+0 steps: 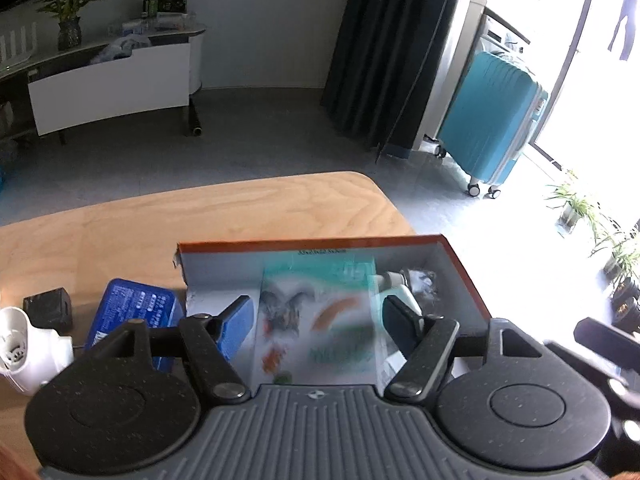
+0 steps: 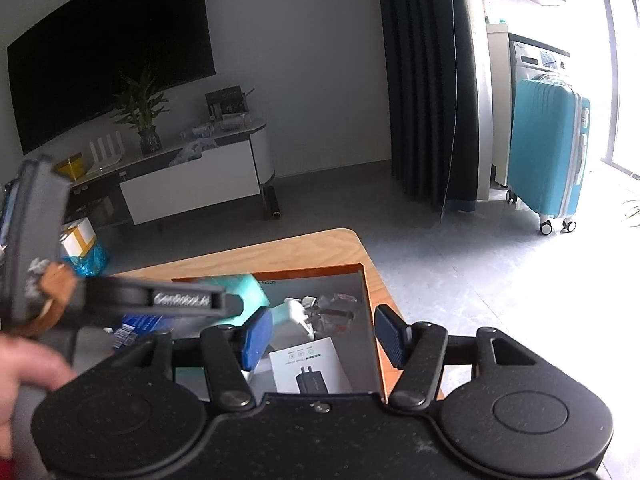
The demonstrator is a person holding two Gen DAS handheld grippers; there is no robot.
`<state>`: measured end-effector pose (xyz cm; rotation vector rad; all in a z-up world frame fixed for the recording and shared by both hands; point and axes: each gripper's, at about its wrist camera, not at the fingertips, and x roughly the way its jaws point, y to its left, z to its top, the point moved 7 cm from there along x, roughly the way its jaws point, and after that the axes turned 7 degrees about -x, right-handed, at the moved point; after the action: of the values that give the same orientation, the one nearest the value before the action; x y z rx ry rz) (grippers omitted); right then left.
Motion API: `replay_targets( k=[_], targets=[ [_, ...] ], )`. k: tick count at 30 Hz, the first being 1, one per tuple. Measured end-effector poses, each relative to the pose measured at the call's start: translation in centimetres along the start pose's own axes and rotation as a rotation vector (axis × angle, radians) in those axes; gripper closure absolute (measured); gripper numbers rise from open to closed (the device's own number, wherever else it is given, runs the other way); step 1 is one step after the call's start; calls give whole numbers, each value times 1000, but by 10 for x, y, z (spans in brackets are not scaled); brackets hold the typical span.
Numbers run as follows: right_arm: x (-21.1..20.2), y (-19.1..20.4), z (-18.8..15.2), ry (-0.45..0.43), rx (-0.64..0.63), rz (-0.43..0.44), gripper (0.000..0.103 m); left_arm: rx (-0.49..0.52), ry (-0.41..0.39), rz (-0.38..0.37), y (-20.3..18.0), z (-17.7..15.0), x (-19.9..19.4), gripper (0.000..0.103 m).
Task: Organize rigid objects
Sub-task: 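Open both tools to drop the charger and bandage box into the box, then withdraw both tools from the box back over the table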
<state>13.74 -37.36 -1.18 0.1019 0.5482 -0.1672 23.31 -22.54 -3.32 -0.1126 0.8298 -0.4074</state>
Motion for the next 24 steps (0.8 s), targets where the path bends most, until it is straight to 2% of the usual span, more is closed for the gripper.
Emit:
replay_targets(
  k=[1, 8, 14, 24],
  targets=[
    [-3, 2, 0, -2, -5, 6, 34, -5, -8, 2, 1, 1, -3, 22],
    [-10, 11, 6, -22, -9, 21, 34, -22, -24, 23, 18, -4, -32, 22],
    [-22, 25, 11, -43, -21, 41, 32, -83, -49, 48, 41, -12, -60, 22],
    [-28, 60, 10, -23, -58, 112, 30, -112, -73, 111, 66, -32, -101, 20]
  ],
)
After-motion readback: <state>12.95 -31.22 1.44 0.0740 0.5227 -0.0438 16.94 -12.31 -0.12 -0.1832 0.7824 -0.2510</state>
